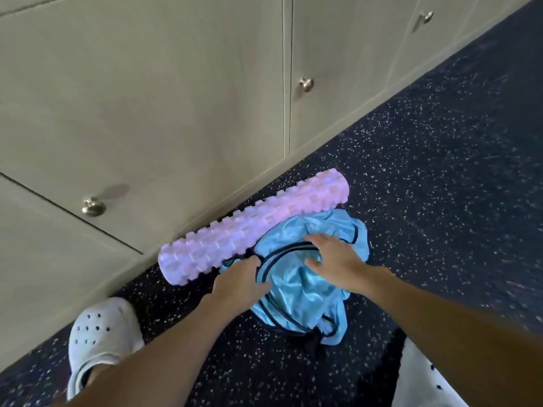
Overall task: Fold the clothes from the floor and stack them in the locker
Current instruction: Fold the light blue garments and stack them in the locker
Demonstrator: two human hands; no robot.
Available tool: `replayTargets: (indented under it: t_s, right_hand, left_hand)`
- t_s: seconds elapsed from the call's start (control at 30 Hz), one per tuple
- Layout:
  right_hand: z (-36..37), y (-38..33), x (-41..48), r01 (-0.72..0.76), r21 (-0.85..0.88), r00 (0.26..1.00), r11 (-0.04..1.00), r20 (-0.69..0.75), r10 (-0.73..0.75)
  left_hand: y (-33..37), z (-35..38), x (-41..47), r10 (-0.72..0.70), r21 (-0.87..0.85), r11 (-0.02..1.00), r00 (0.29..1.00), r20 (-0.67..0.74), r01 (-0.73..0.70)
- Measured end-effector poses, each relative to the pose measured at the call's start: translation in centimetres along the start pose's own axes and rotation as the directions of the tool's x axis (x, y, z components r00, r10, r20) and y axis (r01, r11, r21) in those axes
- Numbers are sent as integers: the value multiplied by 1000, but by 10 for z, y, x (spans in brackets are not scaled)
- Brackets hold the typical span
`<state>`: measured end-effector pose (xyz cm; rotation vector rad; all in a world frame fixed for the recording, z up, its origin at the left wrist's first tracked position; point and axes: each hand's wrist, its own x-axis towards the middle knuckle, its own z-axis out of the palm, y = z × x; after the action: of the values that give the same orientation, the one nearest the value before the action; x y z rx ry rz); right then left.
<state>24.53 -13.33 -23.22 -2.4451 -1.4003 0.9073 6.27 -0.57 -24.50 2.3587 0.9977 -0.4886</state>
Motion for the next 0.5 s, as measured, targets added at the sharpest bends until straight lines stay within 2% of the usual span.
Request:
replayTargets:
  t_s: [0.1, 0.2, 0.3, 0.5]
  right_hand:
    - [4, 1, 8, 5, 1, 1000, 1000, -15, -5]
    - [4, 0, 11, -5, 20, 1000, 1000, -29, 5]
    - [3, -2, 6, -14, 30, 999, 999, -32, 15]
    - [-13, -24, -4, 16, 75, 999, 997, -45, -13]
  left_hand:
    - [1, 12, 4, -29, -57, 998, 999, -39, 27]
    - [6, 19, 12, -58, -223, 975, 988, -144, 25]
    - [9, 20, 12, -89, -341, 940, 978, -186, 20]
    - [16, -17, -1, 2, -345, 933, 957, -290, -106]
